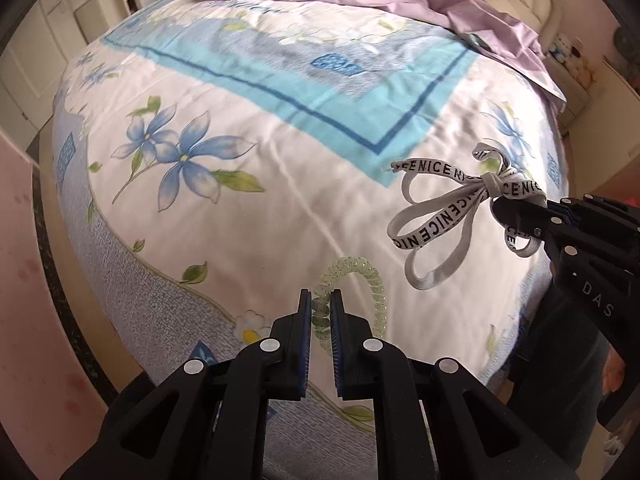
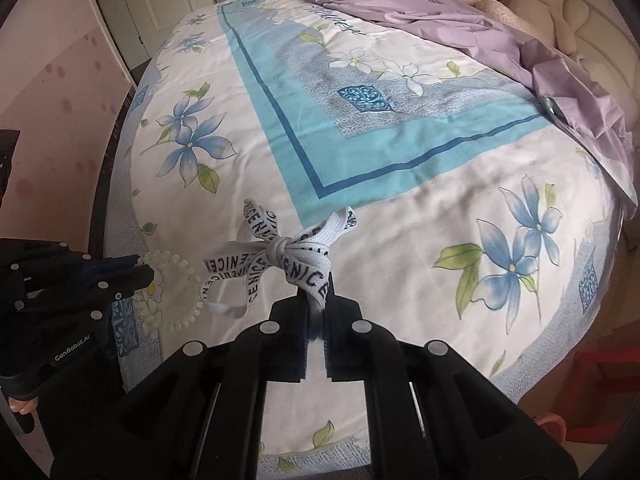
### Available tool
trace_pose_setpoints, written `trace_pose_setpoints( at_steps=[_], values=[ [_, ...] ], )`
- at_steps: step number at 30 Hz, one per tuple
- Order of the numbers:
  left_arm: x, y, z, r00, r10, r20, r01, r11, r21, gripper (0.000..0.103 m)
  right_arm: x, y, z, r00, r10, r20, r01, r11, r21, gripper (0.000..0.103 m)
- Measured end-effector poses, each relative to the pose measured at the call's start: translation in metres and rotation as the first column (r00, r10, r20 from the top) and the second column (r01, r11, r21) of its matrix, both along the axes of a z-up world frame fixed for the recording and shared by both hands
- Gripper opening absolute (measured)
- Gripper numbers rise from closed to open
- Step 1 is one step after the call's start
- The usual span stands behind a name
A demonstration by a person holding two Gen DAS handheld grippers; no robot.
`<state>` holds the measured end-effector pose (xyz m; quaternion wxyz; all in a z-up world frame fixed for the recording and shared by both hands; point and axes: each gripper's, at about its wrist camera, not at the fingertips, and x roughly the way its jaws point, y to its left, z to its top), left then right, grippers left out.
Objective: Collect trash
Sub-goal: 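Carry the coil hair tie and white ribbon with both tools over the bucket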
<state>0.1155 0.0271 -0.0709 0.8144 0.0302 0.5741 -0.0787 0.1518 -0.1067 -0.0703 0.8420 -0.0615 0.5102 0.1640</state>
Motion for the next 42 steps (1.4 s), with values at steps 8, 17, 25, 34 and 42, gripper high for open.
trace_pose_setpoints(
  at_steps=[8, 17, 25, 34, 42],
  values=[
    [-0.017, -0.055, 0.021, 0.994, -0.102, 0.026, 0.101, 0.995, 0.01, 0.01, -0.04, -0.059, 0.022, 0.994, -0.102, 0.033, 0.102, 0.995, -0.007, 0.005],
    [-0.029, -0.137, 0.038, 0.969, -0.244, 0.041, 0.245, 0.97, 0.003, 0.01, -0.078, -0.129, 0.038, 0.973, -0.224, 0.057, 0.225, 0.974, -0.012, 0.005],
    [-0.038, -0.205, 0.05, 0.93, -0.364, 0.059, 0.364, 0.931, 0.011, 0.01, -0.106, -0.194, 0.047, 0.936, -0.344, 0.077, 0.345, 0.939, -0.002, 0.005],
    [-0.049, -0.285, 0.06, 0.865, -0.497, 0.073, 0.497, 0.868, 0.024, 0.011, -0.136, -0.261, 0.046, 0.88, -0.468, 0.085, 0.468, 0.883, 0.018, 0.006],
    [-0.064, -0.349, 0.067, 0.799, -0.596, 0.081, 0.596, 0.803, 0.028, 0.011, -0.165, -0.317, 0.046, 0.816, -0.571, 0.095, 0.572, 0.82, 0.022, 0.005]
  ],
)
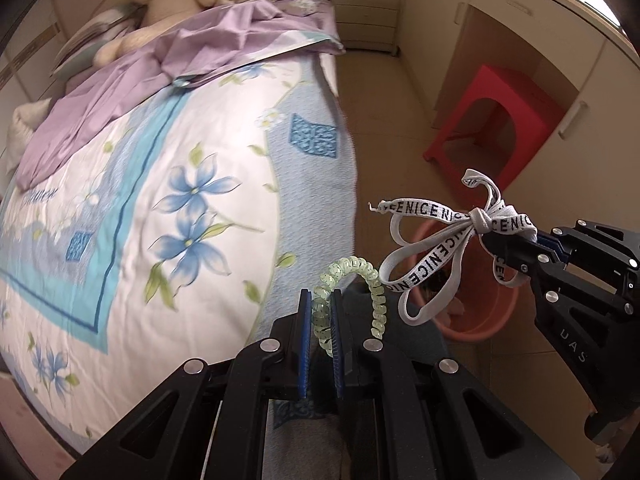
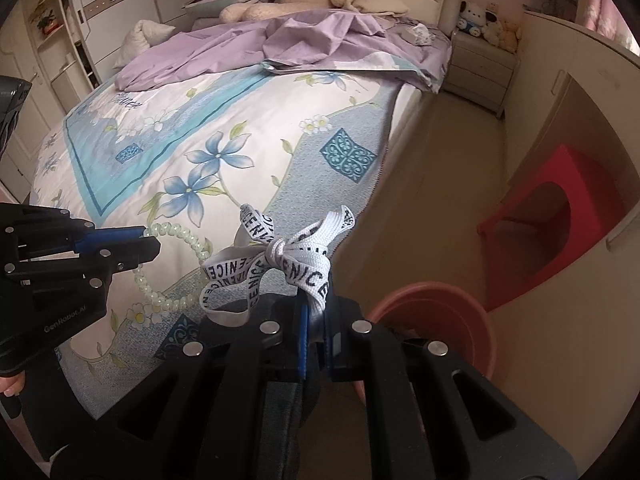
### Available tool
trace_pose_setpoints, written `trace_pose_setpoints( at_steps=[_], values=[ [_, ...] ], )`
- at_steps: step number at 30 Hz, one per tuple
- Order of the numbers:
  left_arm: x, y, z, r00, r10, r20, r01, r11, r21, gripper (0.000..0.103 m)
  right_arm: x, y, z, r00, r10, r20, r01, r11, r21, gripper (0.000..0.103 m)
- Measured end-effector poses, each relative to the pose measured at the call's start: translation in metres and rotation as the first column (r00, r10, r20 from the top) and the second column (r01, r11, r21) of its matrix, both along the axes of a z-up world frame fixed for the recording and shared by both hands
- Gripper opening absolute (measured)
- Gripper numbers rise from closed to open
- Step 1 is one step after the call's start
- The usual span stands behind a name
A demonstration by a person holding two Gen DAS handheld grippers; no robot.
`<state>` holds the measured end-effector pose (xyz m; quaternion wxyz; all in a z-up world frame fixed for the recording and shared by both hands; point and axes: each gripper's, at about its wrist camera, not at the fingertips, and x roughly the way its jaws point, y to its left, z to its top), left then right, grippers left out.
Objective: Collect trash
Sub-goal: 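Carry the coil hair tie and white ribbon with both tools over the bucket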
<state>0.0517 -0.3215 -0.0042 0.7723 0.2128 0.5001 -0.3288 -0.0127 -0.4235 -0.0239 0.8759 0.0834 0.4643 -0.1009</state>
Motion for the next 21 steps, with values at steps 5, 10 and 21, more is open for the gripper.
trace_pose_setpoints(
  at_steps=[5, 10, 21],
  values=[
    [-0.014, -0.038, 0.002, 0.997, -0.077, 0.001, 0.077, 0.997, -0.003, 0.011, -0.022, -0.032, -0.001, 0.997, -0.08, 0.001, 0.08, 0.997, -0.002, 0.005],
    [-0.031, -0.076, 0.001, 0.988, -0.153, -0.012, 0.153, 0.988, -0.012, 0.011, -0.045, -0.06, -0.003, 0.987, -0.161, -0.001, 0.161, 0.987, -0.006, 0.005],
    [-0.072, -0.142, -0.014, 0.955, -0.293, -0.049, 0.294, 0.956, -0.001, 0.011, -0.094, -0.11, -0.021, 0.947, -0.32, -0.03, 0.32, 0.947, 0.005, 0.005]
  ],
)
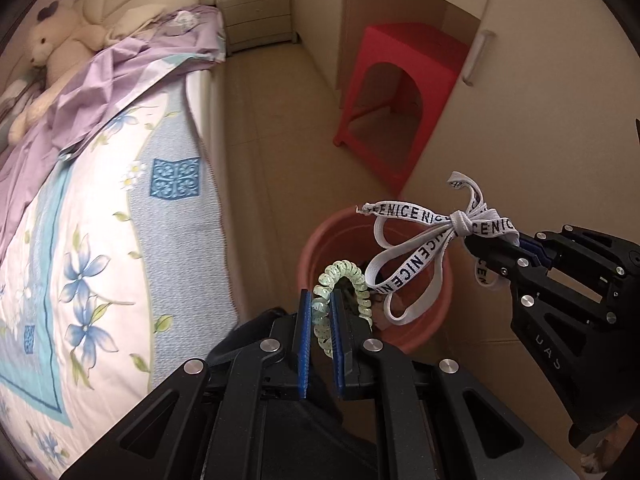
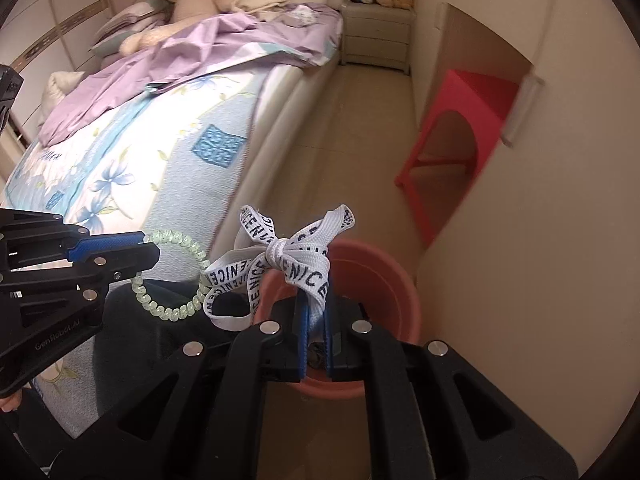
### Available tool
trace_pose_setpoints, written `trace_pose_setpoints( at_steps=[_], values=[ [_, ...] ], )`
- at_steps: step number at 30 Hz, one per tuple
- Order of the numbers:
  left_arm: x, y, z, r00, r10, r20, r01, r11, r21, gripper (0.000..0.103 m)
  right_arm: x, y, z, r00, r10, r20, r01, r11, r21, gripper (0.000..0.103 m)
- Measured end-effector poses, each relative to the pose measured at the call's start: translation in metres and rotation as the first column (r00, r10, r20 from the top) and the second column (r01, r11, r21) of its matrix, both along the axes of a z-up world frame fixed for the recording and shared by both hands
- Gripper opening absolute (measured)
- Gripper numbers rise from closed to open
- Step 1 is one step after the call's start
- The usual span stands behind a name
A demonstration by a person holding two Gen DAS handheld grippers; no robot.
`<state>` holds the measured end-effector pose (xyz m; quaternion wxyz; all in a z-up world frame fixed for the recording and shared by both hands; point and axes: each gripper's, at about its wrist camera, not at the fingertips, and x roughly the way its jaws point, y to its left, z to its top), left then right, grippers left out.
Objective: Collect trash
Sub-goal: 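Carry the coil hair tie and white ribbon with both tools over the bucket, then open both tools to drop the hair tie and ribbon into the bucket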
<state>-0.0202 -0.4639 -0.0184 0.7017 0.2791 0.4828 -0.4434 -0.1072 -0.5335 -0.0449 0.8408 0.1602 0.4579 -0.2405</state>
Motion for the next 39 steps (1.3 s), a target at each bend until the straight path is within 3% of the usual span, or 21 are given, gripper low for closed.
trace_pose_setpoints(
  at_steps=[15, 18, 24, 26, 33, 35, 39],
  values=[
    [-0.021, -0.063, -0.044, 0.996, -0.086, -0.02, 0.087, 0.993, 0.079, 0.013, -0.037, -0.047, -0.037, 0.989, -0.134, -0.058, 0.135, 0.991, 0.011, 0.006],
    [-0.023, -0.066, -0.051, 0.996, -0.087, -0.014, 0.088, 0.992, 0.092, 0.027, -0.038, -0.052, -0.046, 0.987, -0.145, -0.073, 0.147, 0.989, 0.02, 0.006],
    [-0.015, -0.065, -0.054, 0.998, -0.064, -0.011, 0.065, 0.993, 0.098, 0.04, -0.036, -0.055, -0.058, 0.986, -0.142, -0.085, 0.145, 0.989, 0.041, 0.006],
    [-0.012, -0.064, -0.053, 0.999, -0.053, -0.01, 0.054, 0.994, 0.096, 0.049, -0.034, -0.053, -0.061, 0.987, -0.134, -0.086, 0.139, 0.989, 0.049, 0.011],
    [-0.009, -0.058, -0.048, 0.999, -0.038, 0.003, 0.037, 0.996, 0.087, 0.063, -0.026, -0.048, -0.06, 0.989, -0.12, -0.082, 0.123, 0.992, 0.031, 0.028],
    [-0.008, -0.055, -0.047, 0.999, -0.032, 0.003, 0.032, 0.996, 0.081, 0.07, -0.025, -0.047, -0.058, 0.989, -0.124, -0.081, 0.126, 0.992, 0.022, 0.039],
    [-0.005, -0.051, -0.045, 1.0, -0.026, 0.01, 0.025, 0.997, 0.072, 0.08, -0.025, -0.045, -0.059, 0.989, -0.118, -0.093, 0.12, 0.992, 0.025, 0.042]
  ],
)
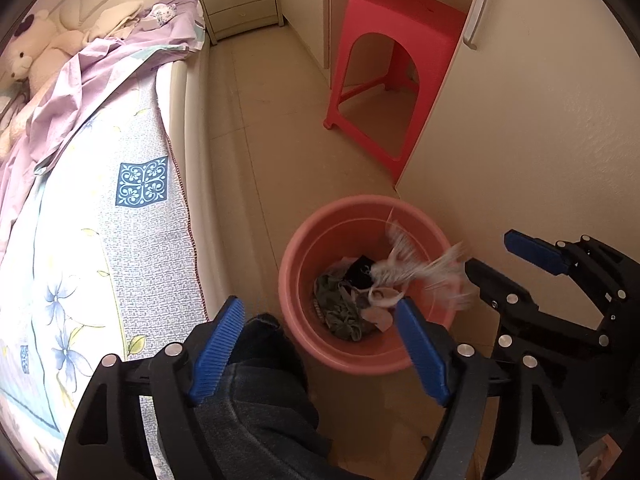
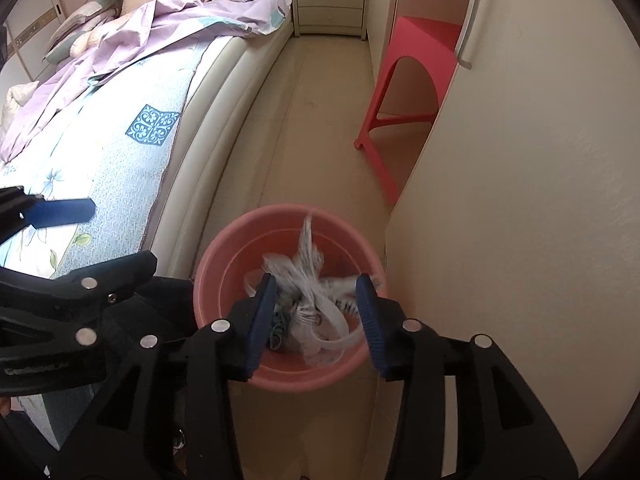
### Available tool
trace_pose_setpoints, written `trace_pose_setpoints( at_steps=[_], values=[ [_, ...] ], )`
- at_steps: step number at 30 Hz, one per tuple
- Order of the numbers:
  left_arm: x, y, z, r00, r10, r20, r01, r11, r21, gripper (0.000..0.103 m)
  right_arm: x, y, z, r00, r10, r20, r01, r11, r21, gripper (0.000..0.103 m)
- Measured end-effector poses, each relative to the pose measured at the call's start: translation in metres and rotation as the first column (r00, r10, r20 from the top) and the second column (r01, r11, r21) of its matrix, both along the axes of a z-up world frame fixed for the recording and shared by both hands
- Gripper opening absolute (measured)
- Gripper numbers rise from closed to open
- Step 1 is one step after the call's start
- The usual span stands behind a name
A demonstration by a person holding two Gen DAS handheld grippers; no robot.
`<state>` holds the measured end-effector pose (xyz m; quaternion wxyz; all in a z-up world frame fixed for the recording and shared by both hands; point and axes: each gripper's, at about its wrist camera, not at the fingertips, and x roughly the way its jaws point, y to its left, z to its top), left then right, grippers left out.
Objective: Collect trash
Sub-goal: 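Open both tools to drop the hair tie and ribbon into the bucket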
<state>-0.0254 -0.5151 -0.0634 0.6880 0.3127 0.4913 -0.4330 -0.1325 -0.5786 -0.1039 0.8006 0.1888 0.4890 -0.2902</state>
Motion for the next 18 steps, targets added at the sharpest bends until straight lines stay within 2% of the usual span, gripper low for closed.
trace_pose_setpoints(
  at_steps=[2, 4, 7, 9, 15, 18],
  values=[
    [0.001, 0.003, 0.001, 1.0, 0.005, 0.002, -0.005, 1.0, -0.004, 0.087, 0.0, 0.002, -0.001, 1.0, 0.005, -0.009, -0.005, 1.0, -0.001, 0.044],
    [0.002, 0.005, 0.002, 1.0, 0.006, 0.007, -0.006, 1.0, -0.008, 0.088, 0.0, 0.004, -0.001, 1.0, 0.009, -0.013, -0.009, 1.0, 0.0, 0.046],
    [0.002, 0.006, 0.005, 1.0, 0.008, 0.02, -0.007, 1.0, -0.015, 0.098, 0.0, 0.007, 0.0, 1.0, 0.005, -0.013, -0.005, 1.0, -0.009, 0.053],
    [0.001, 0.008, 0.009, 1.0, 0.007, 0.025, -0.006, 1.0, -0.023, 0.098, 0.0, 0.008, 0.001, 1.0, 0.003, -0.014, -0.003, 1.0, -0.014, 0.059],
    [-0.002, 0.009, 0.014, 0.998, -0.003, 0.056, 0.004, 1.0, -0.024, 0.098, 0.0, 0.01, 0.002, 1.0, -0.002, -0.017, 0.002, 1.0, -0.024, 0.06],
    [-0.002, 0.009, 0.013, 0.999, -0.004, 0.052, 0.005, 1.0, -0.021, 0.098, -0.003, 0.009, 0.0, 1.0, -0.008, -0.024, 0.007, 1.0, -0.026, 0.068]
  ],
)
